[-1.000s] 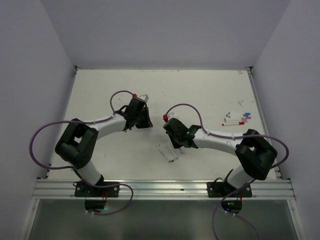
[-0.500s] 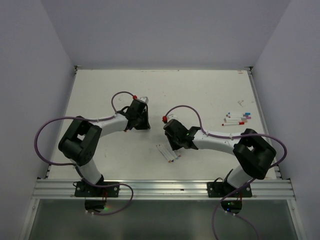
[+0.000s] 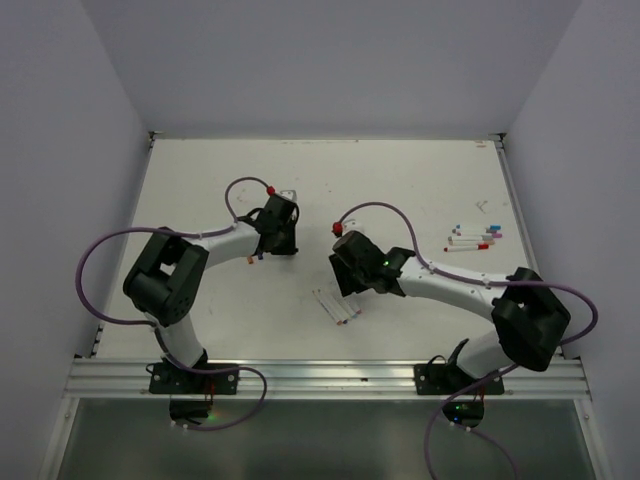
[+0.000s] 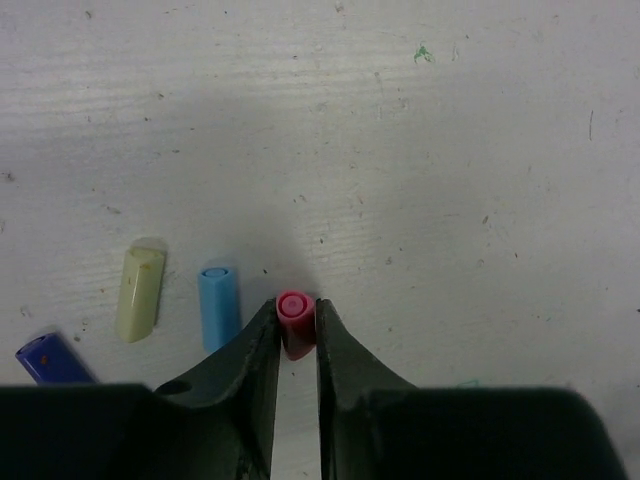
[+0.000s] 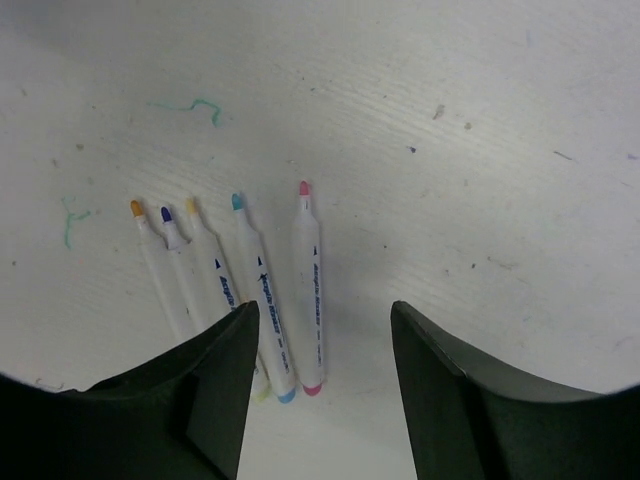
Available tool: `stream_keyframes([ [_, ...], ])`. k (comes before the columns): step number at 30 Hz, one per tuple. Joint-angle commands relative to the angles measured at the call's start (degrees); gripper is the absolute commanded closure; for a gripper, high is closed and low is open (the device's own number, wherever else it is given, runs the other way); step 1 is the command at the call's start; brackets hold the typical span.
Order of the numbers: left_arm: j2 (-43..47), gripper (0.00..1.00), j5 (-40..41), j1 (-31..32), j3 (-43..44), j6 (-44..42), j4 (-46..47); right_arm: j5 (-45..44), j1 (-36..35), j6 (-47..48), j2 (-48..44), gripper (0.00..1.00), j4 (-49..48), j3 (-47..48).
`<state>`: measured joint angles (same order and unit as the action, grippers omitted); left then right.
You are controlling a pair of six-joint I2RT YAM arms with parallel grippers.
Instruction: Open the pen caps
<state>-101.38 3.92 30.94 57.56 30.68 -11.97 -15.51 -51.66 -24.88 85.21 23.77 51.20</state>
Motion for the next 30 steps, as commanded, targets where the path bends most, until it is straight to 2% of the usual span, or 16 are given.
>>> stream_keyframes([
  [1, -0.39, 0.76, 3.98, 0.26, 1.85, -1.32, -1.65, -2.69, 3.31, -1.13, -5.66, 0.41, 4.17, 4.08],
  [3, -0.22, 0.7, 4.25, 0.26, 1.68, -1.41, -1.75, -0.58, 7.44, -0.96, -8.73, 0.4, 5.32, 4.26],
  [7, 1.09, 0.63, 4.51, 0.26, 1.5, -1.5, -1.57, -0.49, 13.06, -0.08, -12.43, 0.33, 7.78, 5.14],
  [15, 7.59, 0.57, 2.24, 0.26, 1.41, -1.23, -0.95, -2.78, 23.35, -2.1, -15.34, 0.29, 10.77, 3.38],
  [18, 11.99, 0.55, -3.29, 0.26, 2.46, -0.8, 0.01, -3.47, 27.92, -2.01, -14.55, 0.3, 10.68, 2.5],
  [19, 14.26, 0.55, -7.48, 0.26, 2.82, -0.53, 0.8, -2.69, 29.49, -1.92, -13.94, 0.3, 10.6, 2.15],
  [22, 18.83, 0.55, -15.31, 0.35, 3.26, 0.61, 3.78, -0.15, 39.14, -2.62, -12.27, 0.32, 9.54, 1.1],
  [26, 24.47, 0.53, -22.1, 0.35, 1.68, 2.37, 7.13, 5.22, 48.2, -3.24, -8.93, 0.33, 5.42, -0.4],
  [30, 30.0, 0.52, -26.94, 0.35, -2.01, 3.25, 9.59, 3.38, 51.48, -3.06, -4.18, 0.35, 5.5, 1.53],
])
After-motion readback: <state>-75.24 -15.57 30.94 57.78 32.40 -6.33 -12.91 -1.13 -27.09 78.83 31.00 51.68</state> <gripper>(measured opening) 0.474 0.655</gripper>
